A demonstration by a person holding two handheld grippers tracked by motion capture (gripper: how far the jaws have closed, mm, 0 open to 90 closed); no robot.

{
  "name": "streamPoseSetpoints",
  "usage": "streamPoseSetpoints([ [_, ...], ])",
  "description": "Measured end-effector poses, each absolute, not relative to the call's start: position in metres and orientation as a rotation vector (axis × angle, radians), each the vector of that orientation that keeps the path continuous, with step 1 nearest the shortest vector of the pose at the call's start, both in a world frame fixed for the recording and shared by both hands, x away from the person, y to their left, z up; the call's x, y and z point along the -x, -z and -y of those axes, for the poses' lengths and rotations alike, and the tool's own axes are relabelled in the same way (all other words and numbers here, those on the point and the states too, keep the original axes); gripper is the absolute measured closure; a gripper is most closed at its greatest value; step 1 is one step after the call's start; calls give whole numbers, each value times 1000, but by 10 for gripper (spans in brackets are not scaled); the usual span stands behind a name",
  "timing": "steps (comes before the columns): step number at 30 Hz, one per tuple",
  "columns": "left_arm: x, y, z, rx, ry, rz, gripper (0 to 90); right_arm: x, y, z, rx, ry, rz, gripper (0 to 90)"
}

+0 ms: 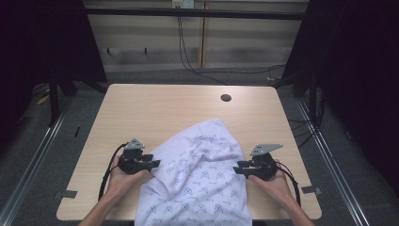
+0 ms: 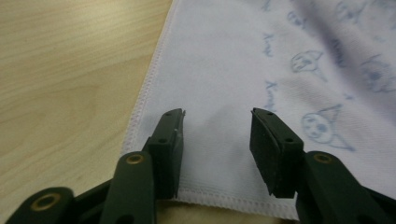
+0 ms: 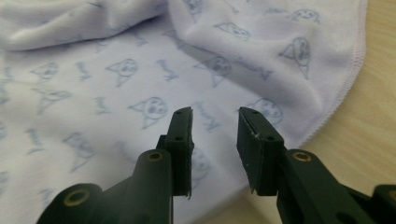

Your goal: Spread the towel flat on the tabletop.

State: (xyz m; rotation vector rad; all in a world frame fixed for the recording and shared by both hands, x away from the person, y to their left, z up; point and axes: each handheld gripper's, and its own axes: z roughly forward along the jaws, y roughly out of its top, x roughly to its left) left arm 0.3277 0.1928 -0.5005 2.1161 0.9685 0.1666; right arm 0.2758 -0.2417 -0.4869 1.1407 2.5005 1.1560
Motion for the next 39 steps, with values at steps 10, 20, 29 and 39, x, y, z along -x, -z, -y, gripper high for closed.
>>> streamPoseSetpoints([
  [10, -350, 501, -189, -2183, -381, -965, 886, -290, 501, 237, -1131, -1051, -2455, 563],
  [20, -401, 491, -198, -1984, -315, -1037, 802, -259, 496, 255, -1169, -1045, -2518, 636],
  [29, -333, 475, -173, -2081, -109, -839, 636, -219, 492, 267, -1171, -1077, -2597, 716],
  [39, -332, 499, -161, -2245, -239, -776, 858, -272, 496, 259, -1228, -1015, -2435, 646],
])
